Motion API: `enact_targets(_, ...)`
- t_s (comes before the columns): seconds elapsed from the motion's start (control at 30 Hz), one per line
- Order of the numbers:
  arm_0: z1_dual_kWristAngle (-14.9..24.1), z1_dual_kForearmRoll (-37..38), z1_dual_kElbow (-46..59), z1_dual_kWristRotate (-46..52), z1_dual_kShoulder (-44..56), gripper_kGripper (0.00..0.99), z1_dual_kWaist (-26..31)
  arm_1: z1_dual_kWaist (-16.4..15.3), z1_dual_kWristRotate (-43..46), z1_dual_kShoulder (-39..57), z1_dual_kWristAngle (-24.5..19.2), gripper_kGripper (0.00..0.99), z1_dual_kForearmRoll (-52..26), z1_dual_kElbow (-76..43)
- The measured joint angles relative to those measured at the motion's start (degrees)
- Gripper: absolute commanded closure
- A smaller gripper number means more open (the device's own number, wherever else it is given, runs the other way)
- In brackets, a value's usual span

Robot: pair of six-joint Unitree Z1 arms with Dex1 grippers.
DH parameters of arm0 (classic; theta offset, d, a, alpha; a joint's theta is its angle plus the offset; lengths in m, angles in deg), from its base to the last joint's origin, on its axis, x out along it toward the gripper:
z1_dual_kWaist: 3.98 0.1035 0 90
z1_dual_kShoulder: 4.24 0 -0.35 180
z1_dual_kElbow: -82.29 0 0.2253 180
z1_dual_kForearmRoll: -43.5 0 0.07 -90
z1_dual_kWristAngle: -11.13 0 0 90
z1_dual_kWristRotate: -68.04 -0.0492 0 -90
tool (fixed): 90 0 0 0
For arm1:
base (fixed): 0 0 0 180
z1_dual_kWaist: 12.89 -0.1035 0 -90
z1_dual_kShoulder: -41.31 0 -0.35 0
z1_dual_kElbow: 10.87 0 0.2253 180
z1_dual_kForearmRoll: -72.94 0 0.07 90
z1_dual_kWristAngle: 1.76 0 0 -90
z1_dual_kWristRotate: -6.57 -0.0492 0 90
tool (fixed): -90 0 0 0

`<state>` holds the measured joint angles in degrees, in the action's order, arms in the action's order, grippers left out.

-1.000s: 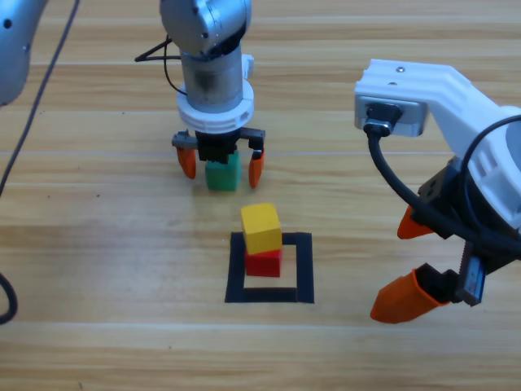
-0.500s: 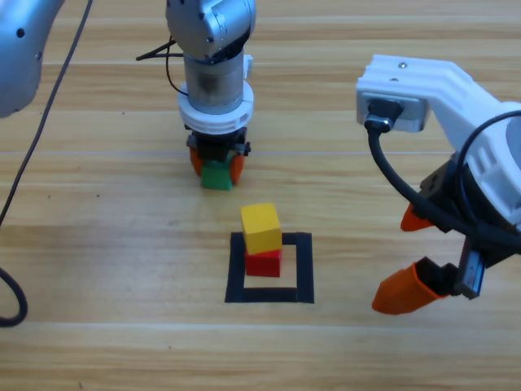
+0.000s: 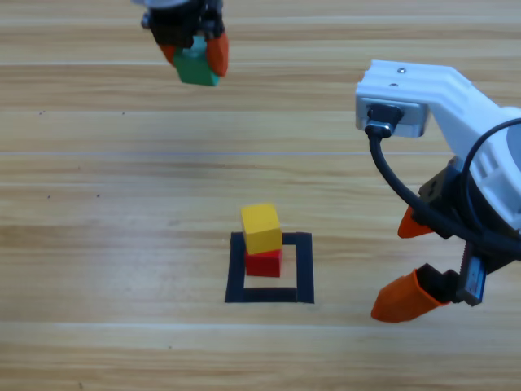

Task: Stack the blocks in the rectangular block: red at the bottom, yellow in the middle, green on top

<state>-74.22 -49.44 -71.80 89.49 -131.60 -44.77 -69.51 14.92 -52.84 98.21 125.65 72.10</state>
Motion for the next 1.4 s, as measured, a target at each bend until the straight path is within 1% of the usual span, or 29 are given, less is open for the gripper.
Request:
enact_targets(0.13, -2.16, -1.7, 0.01, -0.67, 0.1, 0.99, -4.26, 0.0, 0.26, 0.5, 0.0, 0.002, 0.0, -0.01)
enact_targets(0.2, -2.69, -2.15, 0.11, 0.55, -0.04, 0.99, -6.04, 0.0, 0.27, 1.27, 0.0, 0.002, 0.0, -0.07)
enact_targets(0.23, -2.7, -2.18, 0.37, 3.43, -0.09, 0.99, -7.75, 0.0, 0.28, 2.43, 0.02, 0.002, 0.0, -0.14)
enact_targets(0.27, -2.7, -2.18, 0.47, 4.7, -0.12, 0.99, -8.33, 0.0, 0.3, 2.98, 0.06, 0.002, 0.0, -0.14)
enact_targets(0.37, -2.62, -2.19, 1.39, 12.5, -0.44, 0.99, -10.42, 0.0, 0.3, 4.2, 0.14, 0.002, 0.0, -0.14)
enact_targets(0.63, 1.21, -2.25, 7.68, 32.58, -1.18, 0.99, -13.57, 0.0, 0.33, 4.22, 0.15, 0.002, 0.0, -0.16)
enact_targets(0.77, 2.68, -2.25, 8.48, 37.03, -1.18, 0.99, -14.86, 0.0, 0.34, 4.21, 0.15, 0.002, 0.0, -0.16)
enact_targets(1.13, 2.68, -2.25, 8.65, 37.06, -1.44, 0.99, -15.55, 0.0, 0.34, 4.21, 0.15, 0.002, 0.0, -0.16)
enact_targets(1.4, 2.54, -2.25, 8.38, 35.92, -4.66, 0.99, -15.55, 0.0, 0.56, 4.21, 0.15, 0.001, 0.0, -0.17)
